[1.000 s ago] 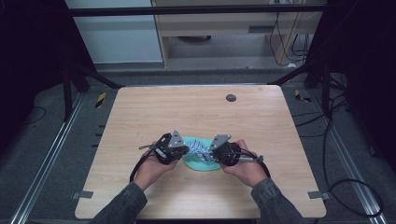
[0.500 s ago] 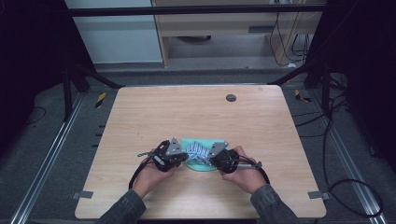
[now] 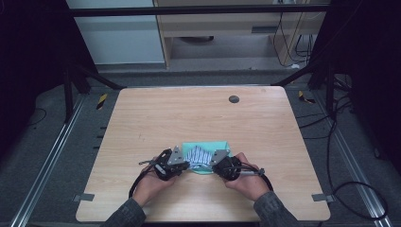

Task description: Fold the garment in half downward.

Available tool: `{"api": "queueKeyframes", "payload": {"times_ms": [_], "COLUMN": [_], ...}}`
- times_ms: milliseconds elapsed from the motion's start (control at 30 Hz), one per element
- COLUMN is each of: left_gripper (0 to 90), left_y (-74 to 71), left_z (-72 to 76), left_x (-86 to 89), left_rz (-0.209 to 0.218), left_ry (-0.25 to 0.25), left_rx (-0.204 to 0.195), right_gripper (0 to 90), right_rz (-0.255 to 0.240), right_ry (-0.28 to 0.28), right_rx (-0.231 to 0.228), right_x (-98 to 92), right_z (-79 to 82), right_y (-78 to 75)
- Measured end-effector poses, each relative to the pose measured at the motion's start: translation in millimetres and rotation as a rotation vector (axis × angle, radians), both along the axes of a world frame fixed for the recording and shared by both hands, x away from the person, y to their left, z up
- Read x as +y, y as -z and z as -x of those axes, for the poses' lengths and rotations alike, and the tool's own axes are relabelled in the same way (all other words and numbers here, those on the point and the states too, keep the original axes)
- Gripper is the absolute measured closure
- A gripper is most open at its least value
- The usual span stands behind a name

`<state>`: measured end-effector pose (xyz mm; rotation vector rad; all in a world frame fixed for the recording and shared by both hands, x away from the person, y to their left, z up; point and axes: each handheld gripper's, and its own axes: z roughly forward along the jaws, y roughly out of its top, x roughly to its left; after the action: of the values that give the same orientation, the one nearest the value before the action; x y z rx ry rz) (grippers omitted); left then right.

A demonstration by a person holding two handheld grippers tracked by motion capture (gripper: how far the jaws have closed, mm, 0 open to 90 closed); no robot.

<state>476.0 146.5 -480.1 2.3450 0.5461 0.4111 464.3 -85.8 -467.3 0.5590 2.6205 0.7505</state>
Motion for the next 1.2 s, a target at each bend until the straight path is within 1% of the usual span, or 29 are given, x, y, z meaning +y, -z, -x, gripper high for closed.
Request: {"api": "queueKeyframes", "payload": {"times_ms": [33, 167, 400, 533, 600, 767, 867, 1000, 1033, 1067, 1100, 1133, 1167, 1200], "left_gripper": [86.7, 86.8, 86.9, 86.9, 86.9, 86.8, 86.8, 86.5, 86.0, 84.5, 79.6, 74.4, 71.0, 67.4], "left_y": [0.5, 3.4, 3.2, 3.7, 3.9, 6.6, 7.6, 7.5, 7.2, 6.8, 6.2, 5.4, 4.3, 3.1], "left_z": [0.3, 1.8, 3.1, 4.9, 5.5, 7.0, 9.0, 11.2, 12.1, 13.9, 16.2, 19.1, 23.1, 25.3], "left_x": [0.4, 1.4, 1.3, 0.7, 0.9, 2.3, 2.9, 3.6, 4.2, 4.9, 6.7, 9.3, 13.4, 16.3], "left_rz": [-0.004, 0.011, -0.001, 0.003, -0.003, 0.012, 0.011, 0.020, 0.019, 0.024, 0.030, 0.045, 0.073, 0.079], "left_ry": [0.004, -0.001, 0.001, 0.001, 0.006, 0.002, 0.003, 0.004, 0.004, -0.004, -0.011, -0.021, -0.028, -0.031], "left_rx": [0.003, 0.013, 0.015, 0.015, 0.018, 0.028, 0.029, 0.036, 0.034, 0.029, 0.024, 0.029, 0.037, 0.034], "right_gripper": [89.2, 89.3, 89.4, 89.3, 89.3, 89.4, 89.6, 89.4, 88.9, 87.8, 84.9, 79.9, 74.5, 70.3], "right_rz": [0.003, 0.008, 0.008, 0.011, 0.015, 0.018, 0.023, 0.016, 0.017, 0.014, 0.013, 0.008, -0.002, -0.013], "right_ry": [-0.005, -0.014, -0.011, -0.012, -0.013, -0.015, -0.017, -0.007, -0.016, -0.015, -0.016, -0.015, -0.010, -0.001], "right_rx": [-0.006, -0.001, 0.002, 0.006, 0.006, 0.010, 0.010, 0.012, 0.008, 0.004, -0.003, -0.004, 0.000, -0.006], "right_x": [0.2, -0.4, -1.0, -1.5, -1.5, -1.2, -2.0, -3.1, -3.6, -3.9, -4.8, -6.3, -8.3, -11.9], "right_z": [0.7, 4.6, 6.9, 7.3, 7.7, 8.7, 9.3, 10.7, 10.9, 11.9, 13.0, 14.6, 16.8, 19.9], "right_y": [0.0, 0.4, 2.4, 3.1, 3.1, 5.6, 6.9, 7.3, 6.8, 6.2, 5.3, 4.3, 3.0, 1.3]}}
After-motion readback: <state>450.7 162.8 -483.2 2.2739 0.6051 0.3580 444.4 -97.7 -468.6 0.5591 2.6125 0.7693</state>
